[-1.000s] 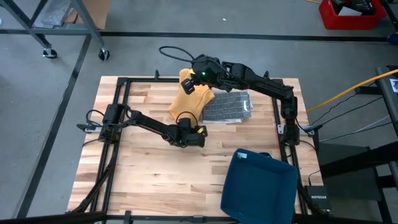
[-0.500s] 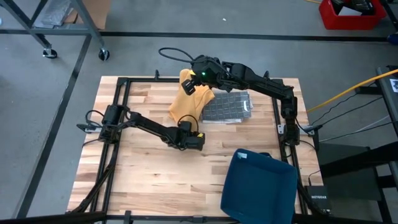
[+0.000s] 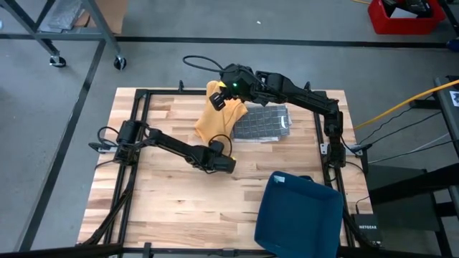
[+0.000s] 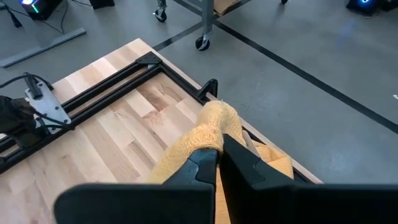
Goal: Fold towel
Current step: Fold the yellow kitchen towel
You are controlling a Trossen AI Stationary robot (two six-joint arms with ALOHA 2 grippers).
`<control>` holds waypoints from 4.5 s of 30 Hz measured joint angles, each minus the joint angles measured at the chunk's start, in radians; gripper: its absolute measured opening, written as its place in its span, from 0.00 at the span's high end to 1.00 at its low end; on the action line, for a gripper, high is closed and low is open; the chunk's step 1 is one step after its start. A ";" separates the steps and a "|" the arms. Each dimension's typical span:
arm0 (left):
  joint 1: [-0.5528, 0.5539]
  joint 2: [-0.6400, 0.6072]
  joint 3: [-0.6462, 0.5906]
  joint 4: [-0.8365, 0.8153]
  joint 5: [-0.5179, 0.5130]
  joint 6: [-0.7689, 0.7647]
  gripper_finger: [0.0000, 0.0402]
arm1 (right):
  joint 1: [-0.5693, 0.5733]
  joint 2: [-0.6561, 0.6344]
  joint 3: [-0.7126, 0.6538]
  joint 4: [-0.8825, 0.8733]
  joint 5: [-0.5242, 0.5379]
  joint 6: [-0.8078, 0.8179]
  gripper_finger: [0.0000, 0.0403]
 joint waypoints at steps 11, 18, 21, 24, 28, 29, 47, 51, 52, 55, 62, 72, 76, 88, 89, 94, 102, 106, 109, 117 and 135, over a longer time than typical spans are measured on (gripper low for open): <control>-0.018 -0.001 -0.001 -0.106 0.009 -0.100 0.78 | 0.000 0.000 0.000 -0.005 -0.008 -0.002 0.96; -0.033 0.001 -0.001 -0.097 0.014 -0.094 0.98 | 0.000 0.000 0.000 -0.037 -0.008 -0.023 0.96; -0.041 -0.004 -0.002 -0.095 0.011 -0.076 0.98 | 0.000 0.000 0.000 -0.051 -0.006 -0.079 0.96; -0.060 -0.027 -0.005 -0.104 0.033 -0.066 0.99 | 0.000 0.000 0.000 -0.050 -0.008 -0.145 0.96; -0.106 -0.100 -0.007 -0.167 0.057 -0.061 0.99 | 0.000 0.000 0.000 -0.020 -0.008 -0.231 0.96; -0.120 -0.126 -0.007 -0.197 0.056 -0.061 0.99 | -0.001 0.000 0.000 -0.004 -0.008 -0.248 0.96; -0.254 -0.782 -0.004 -1.036 -0.423 -0.411 1.00 | -0.009 0.000 0.000 0.518 -0.015 -0.492 0.96; -0.194 -0.898 -0.004 -1.033 -0.570 -0.331 1.00 | -0.028 0.000 0.002 0.651 -0.014 -0.555 0.96; -0.177 -0.923 -0.004 -1.031 -0.594 -0.306 1.00 | -0.035 -0.001 0.002 0.669 -0.014 -0.566 0.96; -0.135 -0.984 -0.004 -1.030 -0.641 -0.243 1.00 | -0.056 -0.006 0.003 0.678 -0.025 -0.578 0.96; -0.066 -1.086 -0.004 -1.023 -0.737 -0.099 1.00 | -0.126 -0.006 0.042 0.686 -0.204 -0.480 0.96; 0.037 -1.202 -0.002 -0.807 -1.084 0.206 1.00 | -0.248 -0.006 0.041 0.917 -0.343 -0.296 0.96; 0.090 -1.239 0.029 -0.694 -1.087 0.375 1.00 | -0.290 -0.006 0.040 1.007 -0.390 -0.228 0.96; 0.135 -1.236 0.106 -0.081 -1.041 1.226 1.00 | -0.296 -0.004 0.040 1.192 -0.466 -0.134 0.96; 0.135 -1.232 0.106 -0.014 -1.008 1.313 1.00 | -0.292 -0.005 0.040 1.199 -0.473 -0.131 0.96; 0.143 -1.200 0.107 0.315 -0.877 1.718 1.00 | -0.275 -0.005 0.041 1.245 -0.479 -0.146 0.96; 0.150 -1.188 0.106 0.733 -0.779 2.179 1.00 | -0.270 -0.006 0.041 1.338 -0.516 -0.160 0.96; 0.150 -1.193 0.107 0.915 -0.755 2.363 1.00 | -0.270 -0.006 0.041 1.368 -0.509 -0.178 0.96; 0.150 -1.192 0.107 1.038 -0.715 2.485 1.00 | -0.270 -0.006 0.041 1.387 -0.490 -0.224 0.96; 0.150 -1.191 0.174 1.088 -0.682 2.628 1.00 | -0.274 -0.006 0.041 1.388 -0.430 -0.340 0.96; 0.150 -1.188 0.212 1.082 -0.461 2.632 1.00 | -0.336 0.000 0.040 1.480 -0.445 -0.343 0.96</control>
